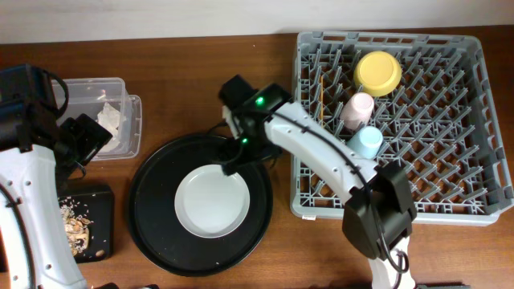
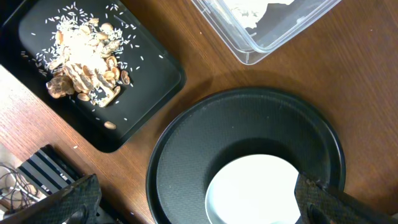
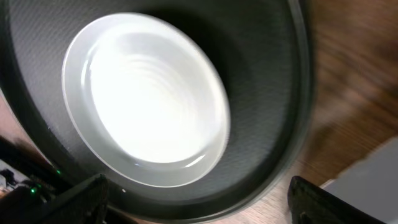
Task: Sort waste into correct bins and load items into the dishwasher rack
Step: 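Grasp the white plate edge with the right gripper and lift it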
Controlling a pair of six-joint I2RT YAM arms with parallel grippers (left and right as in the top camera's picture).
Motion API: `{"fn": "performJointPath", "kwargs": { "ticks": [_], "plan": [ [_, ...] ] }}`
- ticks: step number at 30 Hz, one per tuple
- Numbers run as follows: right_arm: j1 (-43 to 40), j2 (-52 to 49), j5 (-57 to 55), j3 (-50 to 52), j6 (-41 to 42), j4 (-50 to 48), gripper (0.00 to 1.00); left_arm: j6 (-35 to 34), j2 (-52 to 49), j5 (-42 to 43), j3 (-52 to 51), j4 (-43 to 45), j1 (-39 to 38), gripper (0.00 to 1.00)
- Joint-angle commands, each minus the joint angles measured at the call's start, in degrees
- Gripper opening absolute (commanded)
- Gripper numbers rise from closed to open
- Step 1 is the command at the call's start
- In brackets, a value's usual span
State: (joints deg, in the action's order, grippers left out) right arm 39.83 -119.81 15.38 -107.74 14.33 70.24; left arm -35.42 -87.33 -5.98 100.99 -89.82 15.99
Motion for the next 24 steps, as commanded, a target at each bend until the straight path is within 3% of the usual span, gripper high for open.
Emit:
{"fn": "performJointPath", "kwargs": {
  "ticks": [1, 5, 7, 11, 12, 14, 17, 18, 24],
  "plan": [
    [3.15, 1.11, -3.91, 3.23, -0.35, -3.85, 0.91, 0.26, 0.20, 0.00, 0.37, -0.07, 0.31, 0.99],
    [4.79, 1.09, -10.99, 10.88, 6.08, -11.54, 0.89, 0.26, 0.20, 0.00, 0.35, -0.07, 0.31, 0.99],
    [4.74, 1.09, -9.33, 15.85, 7.87, -16.81, 0.85, 0.26, 0.20, 0.00, 0.37, -0.07, 0.31, 0.99],
    [4.81, 1.09, -0.79, 23.87, 8.72, -24.96, 0.57, 0.26, 0.20, -0.02, 0.37, -0.09, 0.31, 0.99],
    [4.81, 1.09, -0.52, 24.30, 8.85, -25.16, 0.54, 0.26, 0.20, -0.02, 0.37, -0.07, 0.31, 0.99],
    [4.79, 1.09, -0.81, 24.94, 10.16, -24.98, 0.38, 0.26, 0.20, -0.02, 0.37, -0.07, 0.31, 0.99],
    [4.74, 1.09, -1.68, 24.92, 11.76, -25.20, 0.20, 0.26, 0.20, 0.00, 0.37, -0.07, 0.31, 0.99],
    [4.35, 1.16, -2.51, 24.26, 11.74, -24.57, 0.04, 0.26, 0.20, 0.00, 0.35, -0.07, 0.31, 0.99],
    [-5.75, 3.50, -5.31, 7.65, 11.65, -9.16, 0.04, 0.26, 0.20, 0.00, 0.35, -0.07, 0.31, 0.99]
  ]
}}
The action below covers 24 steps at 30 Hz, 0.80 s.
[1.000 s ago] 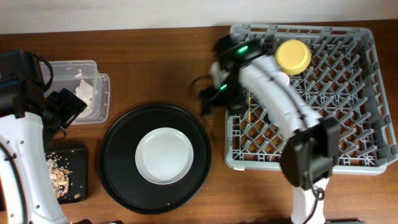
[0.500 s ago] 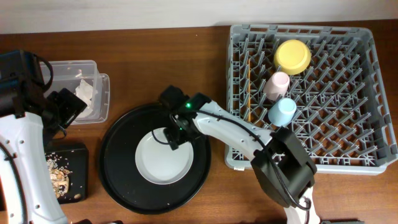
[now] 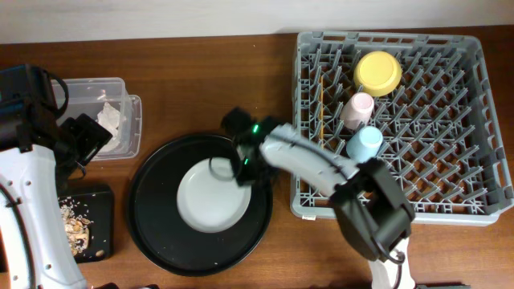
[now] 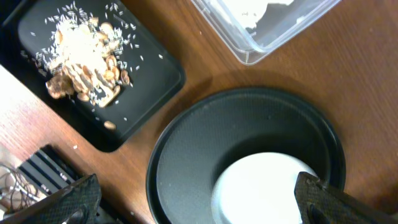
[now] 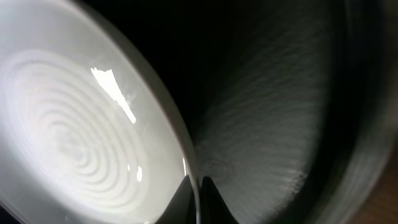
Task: Sort waste into correct bins and load items into the dishwasher rack
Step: 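Grasp the white plate edge with the right gripper and lift it, then stand the white plate upright in the rack's back-left slots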
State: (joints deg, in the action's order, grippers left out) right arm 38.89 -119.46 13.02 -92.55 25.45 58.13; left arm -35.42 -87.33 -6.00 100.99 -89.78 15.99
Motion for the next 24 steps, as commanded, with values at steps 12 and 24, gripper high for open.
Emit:
{"fn": "performJointPath", "kwargs": {
  "ticks": [12, 24],
  "plan": [
    [-29.40, 3.52, -51.69, -34.36, 0.59, 21.59, 0.04, 0.26, 0.20, 0.02, 0.37, -0.13, 0.31, 0.99],
    [-22.80, -3.87, -54.07, -34.36, 1.22, 11.37, 0.04, 0.26, 0.20, 0.02, 0.37, -0.13, 0.31, 0.99]
  ]
}}
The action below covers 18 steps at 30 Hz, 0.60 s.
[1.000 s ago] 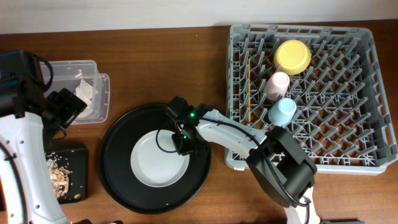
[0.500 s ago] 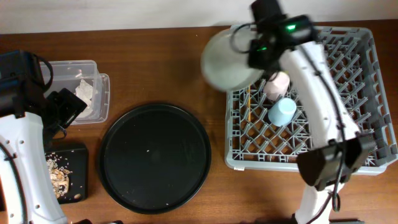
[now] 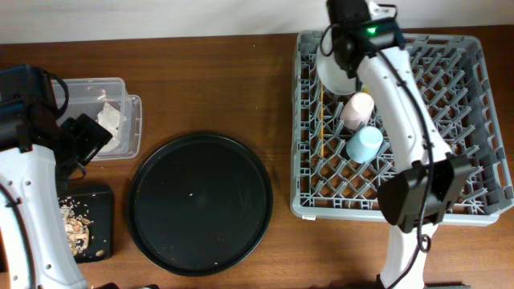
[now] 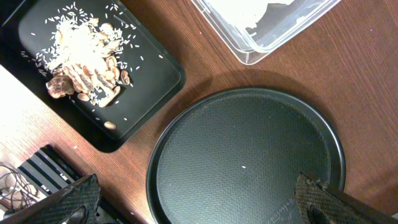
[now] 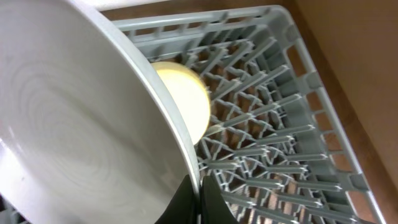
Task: Sort waste into correct bins and load items into the dishwasher rack
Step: 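Stand the white plate upright in the rack's back-left slots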
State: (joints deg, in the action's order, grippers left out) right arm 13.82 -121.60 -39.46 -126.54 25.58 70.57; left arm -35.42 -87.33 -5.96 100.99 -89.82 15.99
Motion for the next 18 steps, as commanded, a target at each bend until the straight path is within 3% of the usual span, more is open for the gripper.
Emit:
{"fn": "performJointPath", "kwargs": {
  "ticks": [1, 7, 11, 13, 15, 18],
  "plan": [
    [2.82, -2.51, -1.95, -0.37, 1.09, -1.44, 0.04, 0.26, 0.20, -0.02, 0.37, -0.07, 0.31, 0.99],
    [6.29, -5.18, -6.60, -0.37, 1.05, -1.51, 0.04, 0.26, 0.20, -0.02, 0.37, -0.07, 0.31, 0.99],
    [8.79, -5.14, -22.82, -0.39, 1.05, -1.16, 0.04, 0.26, 0.20, -0.02, 0.37, -0.07, 0.31, 0.99],
    [9.09, -5.14, -25.31, -0.39, 0.42, -0.50, 0.04, 0.26, 0.20, -0.02, 0.37, -0.07, 0.31, 0.99],
    [9.09, -5.14, -23.61, -0.39, 0.42, -0.31, 0.04, 0.26, 0.20, -0.02, 0.37, -0.09, 0.31, 0.99],
    [9.09, -5.16, -12.61, -0.39, 1.11, -0.74, 0.04, 0.26, 0.20, -0.04, 0.35, -0.07, 0.31, 0.99]
  ]
}}
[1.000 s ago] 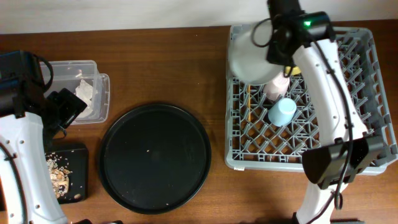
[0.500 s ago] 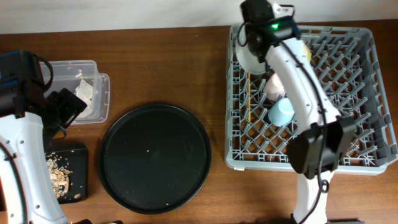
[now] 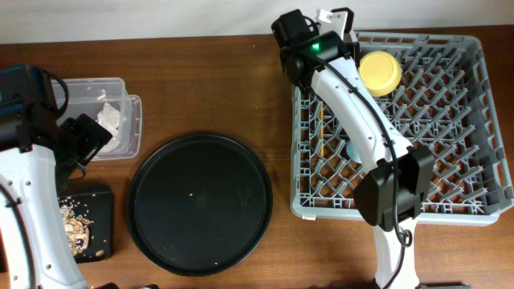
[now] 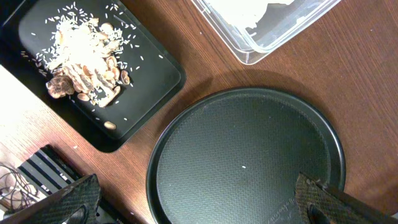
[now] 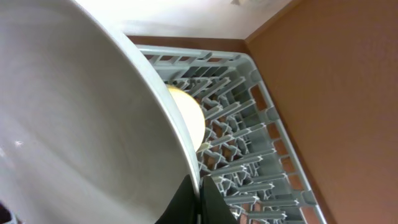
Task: Sort waste into correct bins and load items into the dishwasher rack
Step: 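Stand the white plate upright in the rack's back-left slots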
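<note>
A white plate (image 5: 81, 106) fills the left of the right wrist view, held on edge. My right gripper (image 5: 199, 194) is shut on its rim, at the back left corner of the grey dishwasher rack (image 3: 450, 160). A yellow bowl (image 3: 379, 71) sits upside down in the rack behind the plate, and a blue cup (image 3: 352, 149) peeks out from under the arm. In the overhead view the plate itself is hard to make out. My left gripper (image 4: 194, 208) hangs open over the bare round black tray (image 4: 242, 162), holding nothing.
A clear plastic bin (image 3: 112, 112) with white paper scraps stands at the back left. A black bin (image 3: 88, 221) with rice and food scraps lies at the front left. The right arm stretches across the rack's left half.
My right gripper, still shut on the plate, has moved left from over the rack's back middle to its back left corner. The pink cup is now hidden under the arm. The left arm is unchanged.
My right gripper was open over the white plate on the round tray. It was then shut on the plate's rim there. After that the tray was bare and the plate was over the rack's back, and now it is at the back left corner.
</note>
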Controlling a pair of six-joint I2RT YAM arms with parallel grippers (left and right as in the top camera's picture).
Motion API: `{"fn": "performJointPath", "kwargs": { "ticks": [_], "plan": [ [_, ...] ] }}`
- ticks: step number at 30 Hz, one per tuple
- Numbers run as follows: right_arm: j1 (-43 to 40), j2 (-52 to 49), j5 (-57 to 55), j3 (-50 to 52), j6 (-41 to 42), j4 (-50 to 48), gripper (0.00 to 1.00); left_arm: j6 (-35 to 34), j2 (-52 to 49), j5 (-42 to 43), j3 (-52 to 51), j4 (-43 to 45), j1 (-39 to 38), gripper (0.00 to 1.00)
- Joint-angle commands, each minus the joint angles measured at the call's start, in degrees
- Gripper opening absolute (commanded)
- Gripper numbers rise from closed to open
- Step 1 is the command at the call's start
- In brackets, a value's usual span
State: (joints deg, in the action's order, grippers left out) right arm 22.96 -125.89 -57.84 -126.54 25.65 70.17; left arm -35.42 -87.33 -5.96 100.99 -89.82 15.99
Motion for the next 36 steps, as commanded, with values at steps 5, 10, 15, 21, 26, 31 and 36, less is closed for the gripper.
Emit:
{"fn": "performJointPath", "kwargs": {
  "ticks": [5, 10, 15, 21, 26, 31, 36],
  "plan": [
    [-0.04, -0.94, 14.58, -0.37, 12.46, 1.62, 0.04, 0.26, 0.20, -0.02, 0.37, -0.09, 0.31, 0.99],
    [0.55, -0.76, 21.88, -1.09, 12.55, 4.02, 0.29, 0.26, 0.20, -0.02, 0.37, -0.09, 0.31, 0.99],
    [1.51, 2.58, 23.65, -11.82, 12.59, 16.26, 0.98, 0.26, 0.20, -0.02, 0.37, -0.07, 0.31, 0.99],
    [1.53, 12.55, 39.54, -21.55, 5.53, 27.17, 0.98, 0.26, 0.20, -0.02, 0.37, -0.09, 0.31, 0.99],
    [6.56, 23.19, 54.49, -15.17, -4.85, 27.17, 0.98, 0.26, 0.20, -0.04, 0.37, -0.07, 0.31, 0.99],
    [15.02, 40.22, 50.66, 7.63, -4.26, 27.15, 0.98, 0.26, 0.20, -0.02, 0.37, -0.07, 0.31, 0.99],
    [15.32, 51.82, 50.56, 22.23, -4.39, 27.15, 0.98, 0.26, 0.20, -0.02, 0.37, -0.07, 0.31, 0.99]
  ]
}}
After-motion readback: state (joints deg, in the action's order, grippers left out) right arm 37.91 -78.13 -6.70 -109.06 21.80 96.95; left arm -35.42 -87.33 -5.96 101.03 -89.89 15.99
